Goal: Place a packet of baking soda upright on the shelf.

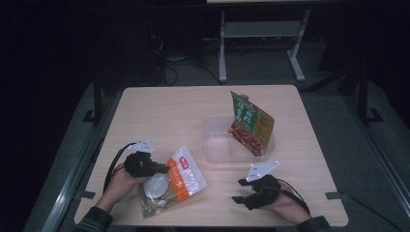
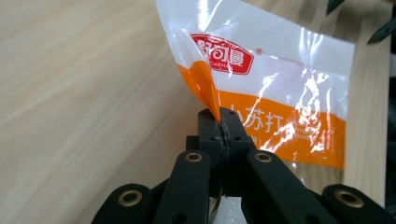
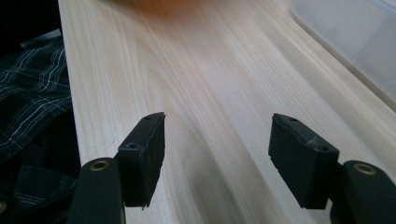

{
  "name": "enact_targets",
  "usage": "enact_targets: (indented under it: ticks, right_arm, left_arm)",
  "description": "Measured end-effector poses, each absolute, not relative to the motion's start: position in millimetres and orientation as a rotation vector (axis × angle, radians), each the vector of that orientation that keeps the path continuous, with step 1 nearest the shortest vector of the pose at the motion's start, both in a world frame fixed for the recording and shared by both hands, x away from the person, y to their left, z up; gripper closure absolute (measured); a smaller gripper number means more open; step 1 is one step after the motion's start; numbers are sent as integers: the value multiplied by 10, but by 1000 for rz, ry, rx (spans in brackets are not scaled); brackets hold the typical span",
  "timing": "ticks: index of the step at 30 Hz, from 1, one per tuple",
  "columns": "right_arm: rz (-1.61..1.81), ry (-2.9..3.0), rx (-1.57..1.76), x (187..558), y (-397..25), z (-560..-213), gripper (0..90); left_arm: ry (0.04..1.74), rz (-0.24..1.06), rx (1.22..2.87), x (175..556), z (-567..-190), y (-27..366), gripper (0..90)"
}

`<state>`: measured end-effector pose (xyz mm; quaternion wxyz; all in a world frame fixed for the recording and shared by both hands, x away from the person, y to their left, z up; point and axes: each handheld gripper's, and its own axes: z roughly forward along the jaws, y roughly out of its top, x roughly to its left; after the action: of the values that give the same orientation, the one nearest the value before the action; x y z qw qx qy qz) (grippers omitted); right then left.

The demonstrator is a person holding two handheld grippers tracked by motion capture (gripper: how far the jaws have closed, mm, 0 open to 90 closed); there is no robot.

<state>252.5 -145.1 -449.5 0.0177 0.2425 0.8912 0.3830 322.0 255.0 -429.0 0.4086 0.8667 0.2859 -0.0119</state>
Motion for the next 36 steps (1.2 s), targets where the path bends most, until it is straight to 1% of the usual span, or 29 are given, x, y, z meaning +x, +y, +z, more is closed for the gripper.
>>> enact_targets:
  ticks: [6, 9, 19, 25, 32, 34, 36]
  right_arm:
    - [1224, 2757, 746, 2525, -1453, -4490, 356]
    - [1251, 2753, 766, 2531, -1455, -4483, 374]
    - [1420, 2704, 786, 2524, -1407, -4409, 358]
    - [1503, 2656, 754, 2553, -1303, -4318, 330]
    - [1592, 2596, 714, 2657, -1140, -4222, 332]
    - [1614, 2576, 706, 2688, -1096, -4196, 337]
    - [1639, 2564, 699, 2718, -1051, -4166, 373]
  left_arm:
    - [699, 20, 2090, 3152, -4137, 2571, 897]
    - [675, 35, 2041, 3119, -4061, 2570, 897]
    - [616, 74, 1927, 3010, -3846, 2520, 898]
    - [601, 90, 1901, 2993, -3787, 2459, 898]
    - [584, 79, 1864, 2984, -3713, 2388, 899]
    - [574, 81, 1863, 2978, -3698, 2352, 898]
    - [569, 81, 1859, 2973, -3690, 2311, 898]
